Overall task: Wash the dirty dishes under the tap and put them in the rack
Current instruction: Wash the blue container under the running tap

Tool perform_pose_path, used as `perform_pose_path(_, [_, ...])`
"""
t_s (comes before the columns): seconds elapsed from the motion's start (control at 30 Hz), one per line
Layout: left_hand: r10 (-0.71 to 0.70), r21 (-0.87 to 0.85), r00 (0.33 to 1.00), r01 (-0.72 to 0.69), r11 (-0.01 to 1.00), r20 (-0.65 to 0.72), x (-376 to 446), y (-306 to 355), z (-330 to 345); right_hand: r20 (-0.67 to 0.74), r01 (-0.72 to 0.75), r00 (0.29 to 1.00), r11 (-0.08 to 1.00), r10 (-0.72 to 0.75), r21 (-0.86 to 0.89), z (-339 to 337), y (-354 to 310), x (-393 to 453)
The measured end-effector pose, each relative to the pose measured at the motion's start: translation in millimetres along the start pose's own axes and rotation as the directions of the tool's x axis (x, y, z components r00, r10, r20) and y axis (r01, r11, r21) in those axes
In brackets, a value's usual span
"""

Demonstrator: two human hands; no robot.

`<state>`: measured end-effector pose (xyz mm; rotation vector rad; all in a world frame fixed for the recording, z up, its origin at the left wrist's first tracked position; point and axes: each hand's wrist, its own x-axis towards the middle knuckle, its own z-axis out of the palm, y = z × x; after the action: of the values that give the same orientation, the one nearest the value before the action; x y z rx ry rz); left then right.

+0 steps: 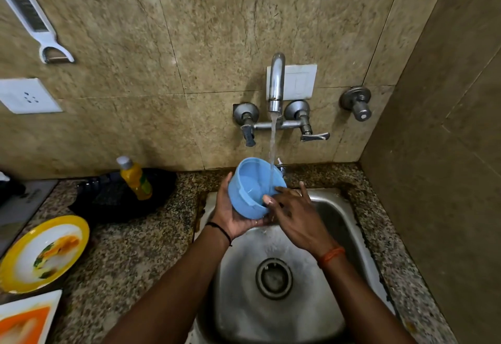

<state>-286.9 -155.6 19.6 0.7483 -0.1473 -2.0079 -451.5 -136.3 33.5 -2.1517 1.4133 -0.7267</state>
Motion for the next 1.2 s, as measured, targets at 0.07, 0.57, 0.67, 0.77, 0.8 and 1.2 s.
perform_pose_path(0.07, [-0.001,-0.024,1.0,0.0,1.0,-0.005,-4,-7,-4,-0.061,0.016,0.998,0.976,-0.03,-0.219,-1,-10,6])
perform_pose_path(0.57, [-0.041,-0.022,0.997,0.04,0.999,-0.067,1,-27,-6,0.189,-0.062,0.977,0.981,0.098,-0.184,11,-38,44])
perform_pose_path(0.67, [0.03,0.021,0.992,-0.028,0.999,-0.125,4,-20,-11,0.384,-0.15,0.922,0.958,0.046,0.245,9,-32,41])
perform_pose_path(0.77, [0.045,0.0,0.984,-0.045,0.999,-0.174,5,-13,-12,0.468,-0.192,0.873,0.979,0.138,0.069,-3,-24,40])
perform_pose_path(0.8, [0.053,-0.006,0.981,-0.056,0.998,-0.188,5,-13,-9,0.392,-0.145,0.905,0.986,0.168,-0.087,-3,-24,40])
perform_pose_path(1.2, [0.328,0.342,0.89,-0.215,0.915,-0.318,14,-25,22,0.214,-0.301,0.952,0.793,0.218,0.529,1,-1,49])
